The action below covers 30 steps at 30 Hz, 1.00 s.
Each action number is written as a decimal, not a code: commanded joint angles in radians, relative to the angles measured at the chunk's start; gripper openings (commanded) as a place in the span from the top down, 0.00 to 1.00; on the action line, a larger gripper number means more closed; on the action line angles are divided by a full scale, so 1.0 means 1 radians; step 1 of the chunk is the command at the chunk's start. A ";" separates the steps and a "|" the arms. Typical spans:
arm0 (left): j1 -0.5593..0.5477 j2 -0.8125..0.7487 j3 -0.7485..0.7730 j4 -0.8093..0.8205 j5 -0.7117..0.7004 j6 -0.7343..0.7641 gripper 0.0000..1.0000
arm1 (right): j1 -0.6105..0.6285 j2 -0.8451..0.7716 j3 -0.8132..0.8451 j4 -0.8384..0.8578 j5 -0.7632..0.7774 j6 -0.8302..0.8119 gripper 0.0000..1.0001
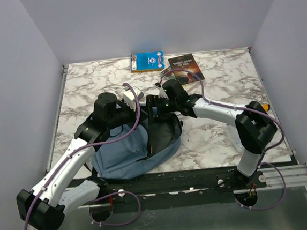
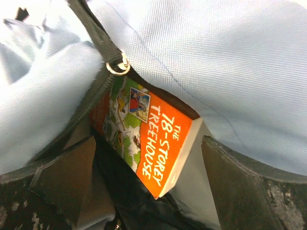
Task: Pack the student bag
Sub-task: Place the book in the student bag, then pick up the book from the center of the board.
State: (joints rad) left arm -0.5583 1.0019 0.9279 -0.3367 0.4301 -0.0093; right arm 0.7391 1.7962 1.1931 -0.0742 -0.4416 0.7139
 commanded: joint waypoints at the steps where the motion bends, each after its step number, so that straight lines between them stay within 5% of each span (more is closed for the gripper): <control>1: -0.006 -0.021 -0.013 0.094 0.021 0.061 1.00 | -0.014 -0.099 0.051 -0.152 0.162 -0.107 0.03; 15: -0.006 -0.010 -0.020 0.084 -0.133 0.001 1.00 | -0.149 -0.311 -0.222 -0.180 0.199 -0.151 0.07; 22: 0.009 0.226 0.265 -0.085 -0.165 -0.066 1.00 | -0.131 -0.340 -0.566 0.280 0.029 0.116 0.25; 27: 0.024 0.375 0.483 -0.226 -0.186 -0.049 1.00 | -0.078 -0.255 -0.587 0.538 -0.044 0.293 0.27; 30: 0.033 0.409 0.522 -0.283 -0.190 -0.033 1.00 | -0.075 -0.253 -0.556 0.546 -0.053 0.313 0.27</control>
State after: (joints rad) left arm -0.5446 1.3865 1.3495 -0.5739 0.2897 -0.0666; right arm 0.6479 1.5257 0.6094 0.3199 -0.4229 0.9131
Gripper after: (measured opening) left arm 0.017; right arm 0.731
